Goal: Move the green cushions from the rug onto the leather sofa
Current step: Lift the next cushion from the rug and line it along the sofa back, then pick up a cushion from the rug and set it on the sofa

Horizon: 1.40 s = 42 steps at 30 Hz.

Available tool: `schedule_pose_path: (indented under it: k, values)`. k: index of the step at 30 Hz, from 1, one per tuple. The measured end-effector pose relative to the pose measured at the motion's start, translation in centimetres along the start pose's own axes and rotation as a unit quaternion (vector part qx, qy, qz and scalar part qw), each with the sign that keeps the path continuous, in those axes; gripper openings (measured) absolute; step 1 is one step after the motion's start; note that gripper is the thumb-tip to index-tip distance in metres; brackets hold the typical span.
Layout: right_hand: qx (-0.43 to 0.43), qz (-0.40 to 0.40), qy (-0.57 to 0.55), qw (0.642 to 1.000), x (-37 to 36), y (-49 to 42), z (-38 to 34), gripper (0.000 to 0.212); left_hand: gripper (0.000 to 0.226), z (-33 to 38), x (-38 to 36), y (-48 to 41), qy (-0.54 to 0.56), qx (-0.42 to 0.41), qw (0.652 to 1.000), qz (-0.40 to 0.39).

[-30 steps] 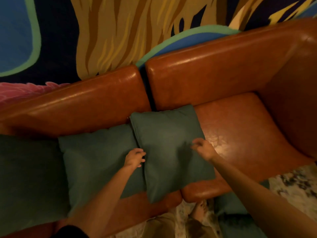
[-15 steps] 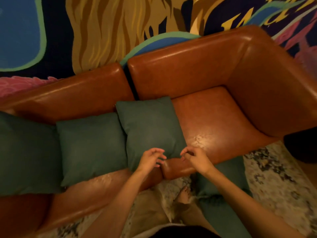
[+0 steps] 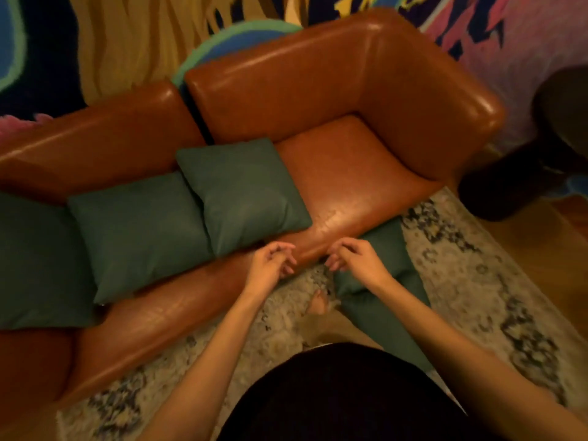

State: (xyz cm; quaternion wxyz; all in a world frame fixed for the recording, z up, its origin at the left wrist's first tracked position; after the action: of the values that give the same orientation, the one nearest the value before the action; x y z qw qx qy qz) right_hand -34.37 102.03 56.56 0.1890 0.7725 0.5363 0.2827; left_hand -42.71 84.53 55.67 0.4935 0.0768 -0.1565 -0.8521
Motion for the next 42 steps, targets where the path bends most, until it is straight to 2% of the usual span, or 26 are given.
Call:
schedule_pose_path:
  k: [5, 9, 14, 21, 30, 33, 37, 42]
  values:
    - [-0.051, 0.033, -0.036, 0.998, 1.1, 5.6, 5.9, 0.025, 0.019, -2.8, -1.3, 4.8, -0.027, -0.009, 0.999, -0.029]
    - [-0.097, 0.066, -0.039, 0.992, 3.1, 9.1, 10.5, 0.023, 0.012, -5.0, -3.2, 8.6, -0.026, 0.021, 0.999, -0.043]
    - [-0.114, 0.084, -0.033, 0.989, 6.8, 12.2, 13.6, 0.023, 0.014, -7.8, -7.0, 12.5, -0.008, 0.076, 0.995, -0.064]
    - [-0.152, 0.073, -0.064, 0.984, 12.7, 13.5, 17.5, 0.020, 0.018, -8.9, -13.4, 15.5, -0.016, 0.136, 0.986, -0.096]
    - [-0.236, 0.038, -0.085, 0.967, 23.5, 12.4, 27.2, 0.014, 0.018, -12.4, -23.2, 13.3, -0.069, 0.167, 0.981, -0.066]
    - [-0.273, 0.032, -0.089, 0.957, 27.7, 11.5, 32.4, 0.015, 0.016, -16.9, -27.7, 11.8, -0.091, 0.196, 0.974, -0.066]
    - [-0.330, 0.062, -0.110, 0.936, 31.4, 9.6, 40.4, 0.011, 0.014, -23.5, -32.4, 9.0, -0.146, 0.226, 0.958, -0.103]
    - [-0.421, 0.092, -0.133, 0.893, 32.1, 5.2, 53.4, 0.013, 0.017, -31.9, -37.1, 2.2, -0.192, 0.253, 0.939, -0.133]
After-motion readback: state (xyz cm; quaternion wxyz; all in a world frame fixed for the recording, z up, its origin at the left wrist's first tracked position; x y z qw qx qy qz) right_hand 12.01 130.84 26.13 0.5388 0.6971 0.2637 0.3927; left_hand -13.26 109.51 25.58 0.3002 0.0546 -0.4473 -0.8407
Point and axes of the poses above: each hand's wrist, its own y-axis away from the middle knuckle, its own x-axis out of the back of the hand, z = x × y, the point moved 10 cm from there along -y, towards the middle knuckle, and after that the axes turned 10 degrees about -x, right-handed, at the moved point
